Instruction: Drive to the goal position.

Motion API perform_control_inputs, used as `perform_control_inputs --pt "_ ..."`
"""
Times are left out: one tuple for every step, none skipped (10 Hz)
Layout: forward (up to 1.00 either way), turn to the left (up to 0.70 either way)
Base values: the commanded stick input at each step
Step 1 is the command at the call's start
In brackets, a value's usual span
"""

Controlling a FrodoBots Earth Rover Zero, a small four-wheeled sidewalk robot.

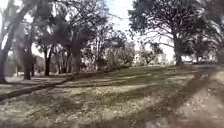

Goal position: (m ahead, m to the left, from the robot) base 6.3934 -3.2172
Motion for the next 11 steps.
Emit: perform_control_inputs --pt "0.7 -0.31" --pt "0.7 -0.31" --pt "0.7 -0.31" --pt "0.7 -0.28" --pt "0.7 -0.13" --pt "0.7 0.0" --pt "0.7 0.0" --pt "0.7 0.0" --pt "0.7 0.0" --pt "0.7 0.0" --pt "0.7 0.0"
